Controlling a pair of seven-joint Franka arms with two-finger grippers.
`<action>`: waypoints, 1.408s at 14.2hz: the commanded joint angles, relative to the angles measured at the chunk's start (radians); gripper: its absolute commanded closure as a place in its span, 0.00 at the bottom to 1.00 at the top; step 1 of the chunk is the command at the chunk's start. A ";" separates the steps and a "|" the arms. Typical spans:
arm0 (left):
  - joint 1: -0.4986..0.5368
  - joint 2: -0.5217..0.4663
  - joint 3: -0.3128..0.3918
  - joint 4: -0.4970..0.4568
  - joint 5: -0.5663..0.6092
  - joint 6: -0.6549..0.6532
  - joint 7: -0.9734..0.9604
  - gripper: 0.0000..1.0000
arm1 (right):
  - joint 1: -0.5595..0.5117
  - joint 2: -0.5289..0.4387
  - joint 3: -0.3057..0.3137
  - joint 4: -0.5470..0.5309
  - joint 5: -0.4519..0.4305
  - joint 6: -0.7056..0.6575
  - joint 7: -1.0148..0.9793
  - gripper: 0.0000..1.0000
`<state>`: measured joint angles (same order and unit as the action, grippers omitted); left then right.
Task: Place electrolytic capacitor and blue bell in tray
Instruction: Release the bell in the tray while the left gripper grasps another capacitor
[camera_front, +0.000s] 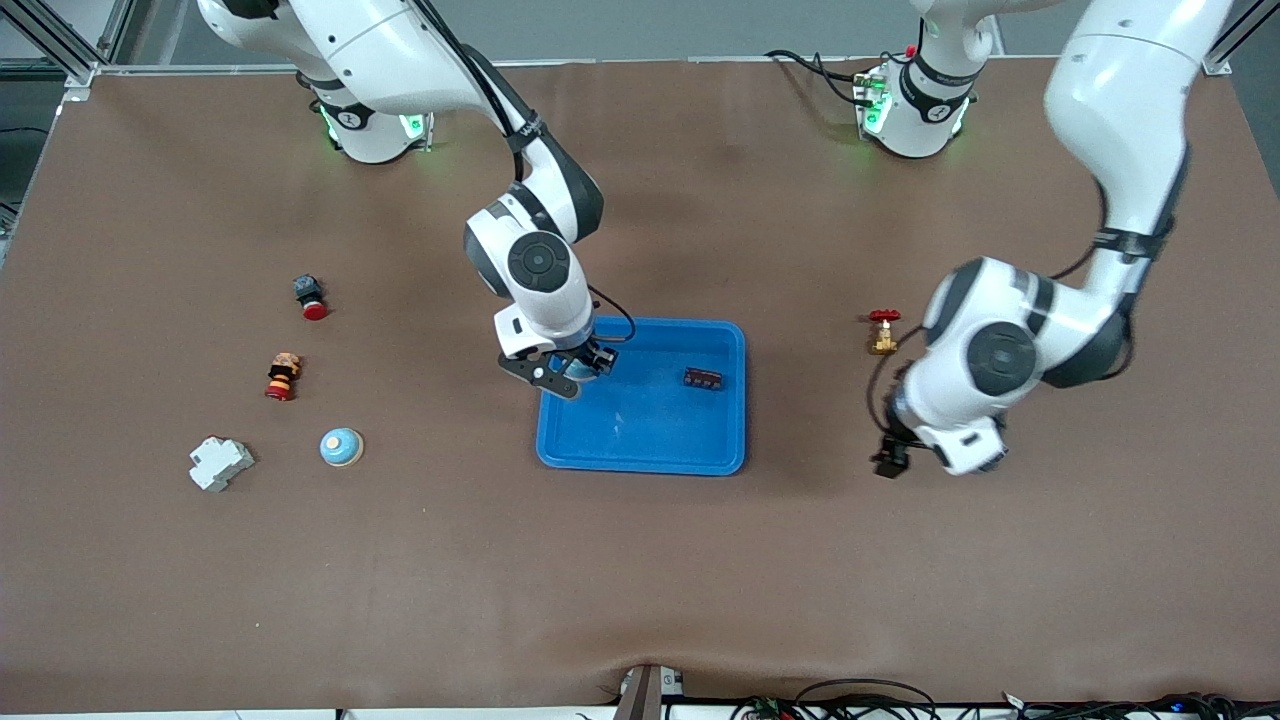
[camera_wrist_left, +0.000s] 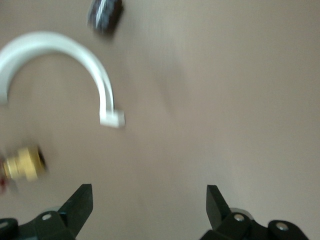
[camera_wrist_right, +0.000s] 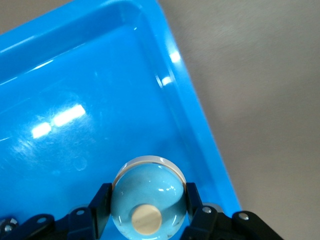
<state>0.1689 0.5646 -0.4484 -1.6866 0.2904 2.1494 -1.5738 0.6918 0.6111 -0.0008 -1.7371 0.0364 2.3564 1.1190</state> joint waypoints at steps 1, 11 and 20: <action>0.102 0.010 -0.013 -0.015 0.051 -0.011 0.215 0.00 | 0.014 0.045 -0.013 0.039 -0.007 0.044 0.033 1.00; 0.222 0.150 -0.006 -0.013 0.217 0.092 0.317 0.00 | 0.029 0.096 -0.016 0.039 -0.016 0.090 0.045 1.00; 0.227 0.167 -0.006 -0.027 0.216 0.092 0.322 0.49 | -0.004 0.084 -0.018 0.187 -0.087 -0.133 0.004 0.00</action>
<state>0.3886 0.7300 -0.4473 -1.7065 0.4858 2.2351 -1.2586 0.7054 0.6893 -0.0202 -1.6394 -0.0081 2.3345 1.1351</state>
